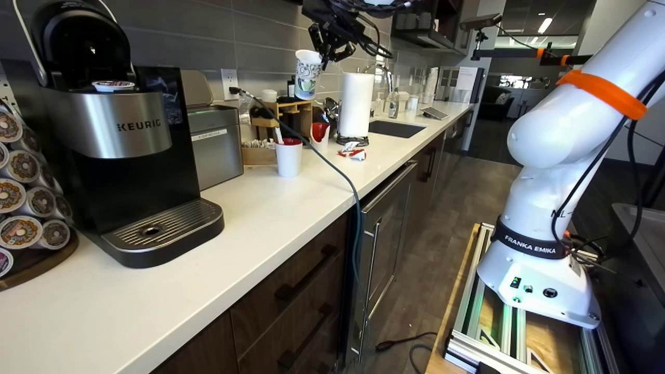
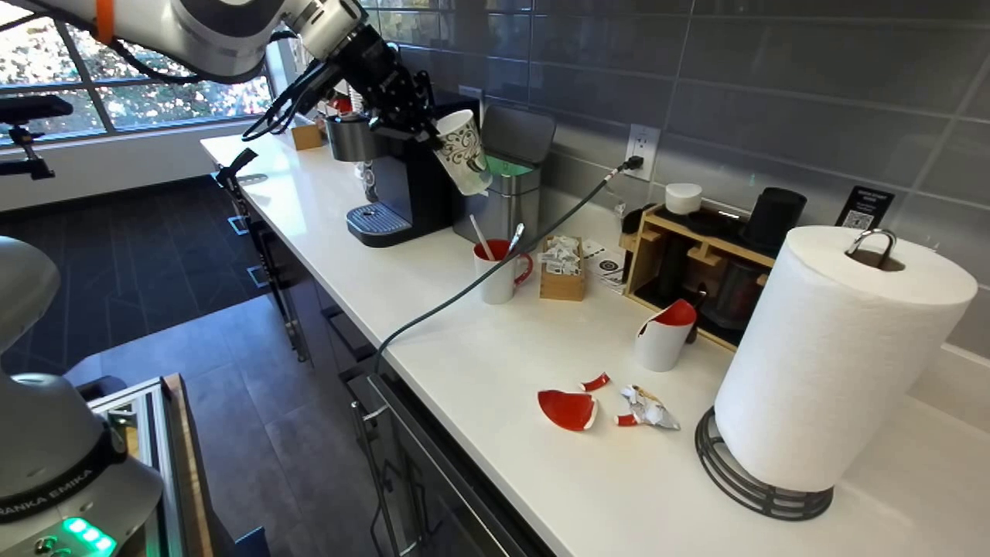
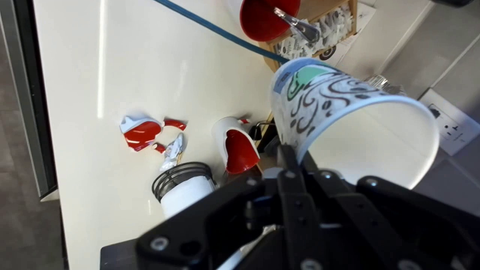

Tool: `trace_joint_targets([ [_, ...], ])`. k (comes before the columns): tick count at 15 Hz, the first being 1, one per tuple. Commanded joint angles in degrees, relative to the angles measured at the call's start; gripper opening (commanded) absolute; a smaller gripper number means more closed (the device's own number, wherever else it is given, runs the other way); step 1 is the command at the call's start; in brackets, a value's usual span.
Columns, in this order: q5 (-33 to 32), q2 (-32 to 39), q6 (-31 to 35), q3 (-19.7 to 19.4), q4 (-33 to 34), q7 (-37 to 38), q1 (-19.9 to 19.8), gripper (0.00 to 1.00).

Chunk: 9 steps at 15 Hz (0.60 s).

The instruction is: Put the paper cup inside the white mug

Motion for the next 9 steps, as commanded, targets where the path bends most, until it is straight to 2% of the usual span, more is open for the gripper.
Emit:
trace_joint_targets([
  [1,-7.0,7.6,-9.1,0.9,7.4,5.6,2.5,0.01],
  [4,-6.6,13.8,-11.4,-1.7,11.0,5.3,7.9,0.01],
  [8,-3.4,21.4,-7.4,-7.4,15.0,4.3,14.4,0.01],
  [9,-0.7,22.1,-6.4,-9.4,15.3,2.2,16.1,0.01],
])
